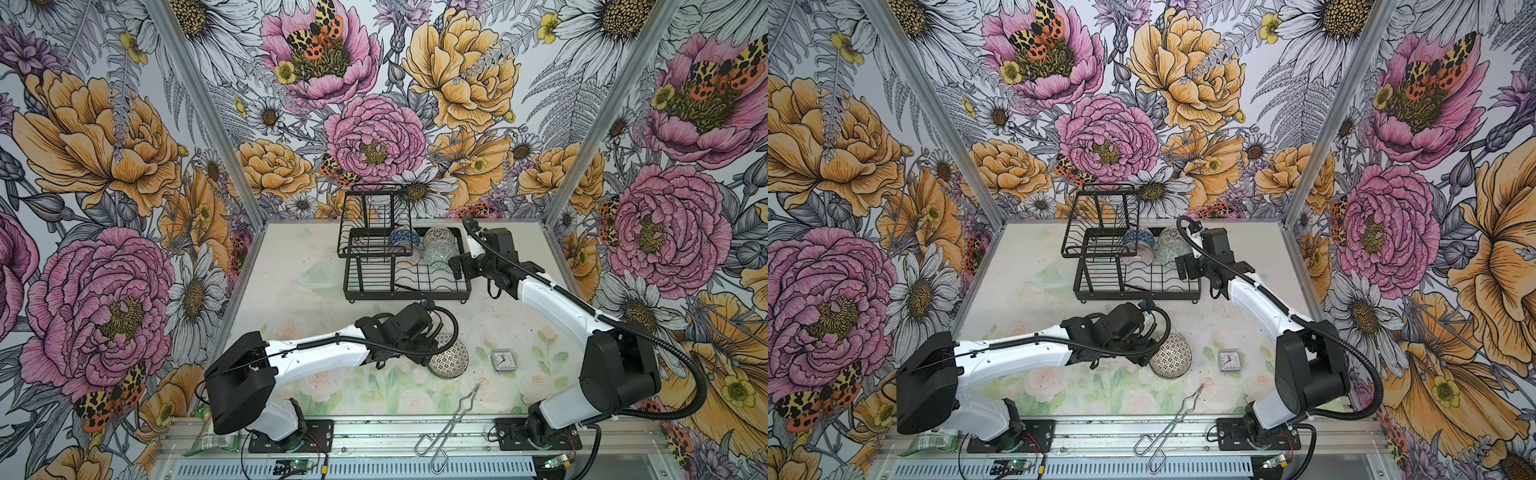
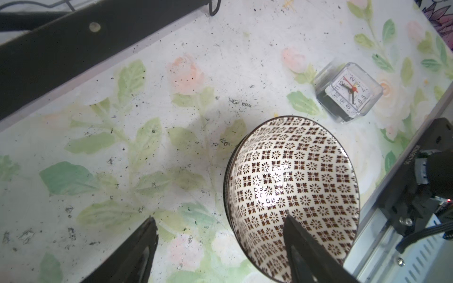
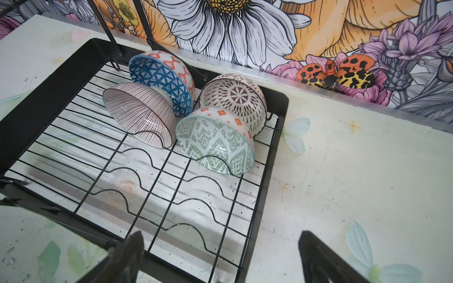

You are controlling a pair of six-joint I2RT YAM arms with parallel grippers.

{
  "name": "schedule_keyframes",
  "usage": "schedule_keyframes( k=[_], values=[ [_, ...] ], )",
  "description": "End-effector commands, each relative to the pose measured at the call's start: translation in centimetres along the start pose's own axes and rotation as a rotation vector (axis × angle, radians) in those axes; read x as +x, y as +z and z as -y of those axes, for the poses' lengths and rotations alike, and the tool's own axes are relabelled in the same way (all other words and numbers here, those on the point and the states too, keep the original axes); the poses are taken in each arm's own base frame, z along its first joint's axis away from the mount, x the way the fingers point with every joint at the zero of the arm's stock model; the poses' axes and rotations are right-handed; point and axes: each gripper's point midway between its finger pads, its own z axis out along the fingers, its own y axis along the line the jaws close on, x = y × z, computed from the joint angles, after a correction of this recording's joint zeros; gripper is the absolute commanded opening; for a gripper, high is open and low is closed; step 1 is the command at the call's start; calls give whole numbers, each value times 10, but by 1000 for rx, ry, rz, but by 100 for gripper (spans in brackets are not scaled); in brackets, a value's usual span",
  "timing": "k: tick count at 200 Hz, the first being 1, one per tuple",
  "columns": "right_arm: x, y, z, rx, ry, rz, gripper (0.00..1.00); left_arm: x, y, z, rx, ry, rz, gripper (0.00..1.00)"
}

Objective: Load the bowls into the dish rack
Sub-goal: 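Withdraw the right gripper while the left gripper reaches to the brown-patterned bowl, then close the left gripper on the brown-patterned bowl rim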

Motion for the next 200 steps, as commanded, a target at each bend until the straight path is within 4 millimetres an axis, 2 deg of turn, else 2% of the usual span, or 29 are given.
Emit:
schedule_keyframes(
  k=[1, 20, 39, 97, 145, 162, 200],
  values=[
    [-4, 2, 2, -4, 21, 3, 99, -2, -2, 4, 0, -41, -35, 77],
    [-1, 3, 3, 0, 21, -4, 100, -1, 0, 5, -8, -51, -57, 71],
    [2, 4, 4, 1, 23, -10, 100, 0, 2, 5, -15, -55, -72, 60],
    [6, 6, 6, 7, 18, -20, 99, 1, 13, 11, -11, -61, -111, 42],
    [10, 7, 9, 13, 21, -29, 99, 2, 16, 11, -16, -63, -130, 23],
    [11, 7, 9, 12, 20, -29, 99, 3, 17, 11, -18, -64, -138, 20],
    [11, 7, 10, 12, 22, -30, 99, 4, 18, 12, -17, -65, -147, 20]
  ],
)
